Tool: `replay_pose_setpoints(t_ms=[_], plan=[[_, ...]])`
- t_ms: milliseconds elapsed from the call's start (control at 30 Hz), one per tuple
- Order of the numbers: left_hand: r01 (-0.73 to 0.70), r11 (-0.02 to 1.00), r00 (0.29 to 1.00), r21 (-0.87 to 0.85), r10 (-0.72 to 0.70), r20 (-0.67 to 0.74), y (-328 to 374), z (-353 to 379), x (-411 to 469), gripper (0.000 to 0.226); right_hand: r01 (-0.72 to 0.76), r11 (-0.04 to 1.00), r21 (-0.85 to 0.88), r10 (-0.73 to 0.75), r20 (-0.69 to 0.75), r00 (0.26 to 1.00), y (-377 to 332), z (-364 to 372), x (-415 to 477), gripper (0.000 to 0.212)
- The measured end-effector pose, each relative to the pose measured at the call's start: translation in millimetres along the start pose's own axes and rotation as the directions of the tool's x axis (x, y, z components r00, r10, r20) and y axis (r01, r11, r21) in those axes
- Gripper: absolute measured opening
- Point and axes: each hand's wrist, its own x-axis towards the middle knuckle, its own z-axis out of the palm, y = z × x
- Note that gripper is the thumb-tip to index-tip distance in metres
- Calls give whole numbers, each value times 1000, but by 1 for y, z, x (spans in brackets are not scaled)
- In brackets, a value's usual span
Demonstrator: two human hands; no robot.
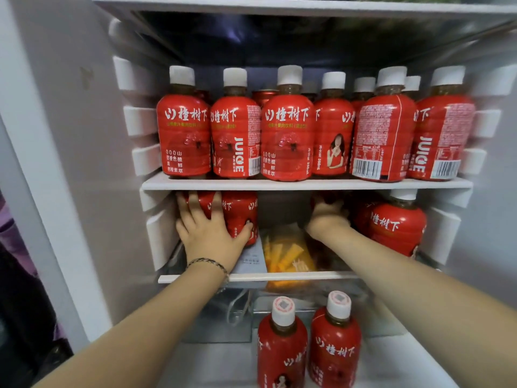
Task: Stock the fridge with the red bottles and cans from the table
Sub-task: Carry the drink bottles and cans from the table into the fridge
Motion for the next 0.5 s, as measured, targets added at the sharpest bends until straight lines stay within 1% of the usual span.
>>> replay_pose_setpoints(t_ms=[67,100,167,200,267,333,367,400,433,467,500], plan=[[12,1000,1000,10,-12,-3,2,2,0,87,-17,995,100,18,-6,1000,5,12,14,58],[11,1000,1000,13,-11,-13,1,3,0,87,-12,991,130,16,-32,999,5,17,18,54],[-2,1000,999,5,2,-41,1,5,0,86,18,991,135,-4,-108,994,5,22,21,45],[-8,1000,999,5,8,-54,1,5,0,86,48,992,119,-31,-141,989,5,22,18,40],[-15,1000,998,10,16,-63,1,6,-1,85,145,988,56,-132,-196,972,8,18,6,31],[-21,1000,998,5,22,-65,1,6,-1,85,265,964,11,-255,-232,939,13,10,-15,28],[-24,1000,997,0,24,-71,0,6,0,85,332,939,-90,-344,-296,891,14,5,-26,29],[-30,1000,997,-6,30,-76,0,7,-1,85,373,911,-176,-413,-384,826,17,3,-38,31],[-35,999,996,-7,34,-83,-1,7,-1,85,415,885,-212,-464,-490,738,20,2,-47,32],[-36,999,996,-6,35,-88,-1,7,-1,86,462,860,-218,-496,-570,655,21,1,-56,32],[-34,999,995,-5,34,-89,-2,8,-1,85,507,848,-151,-476,-638,605,23,1,-65,31]])
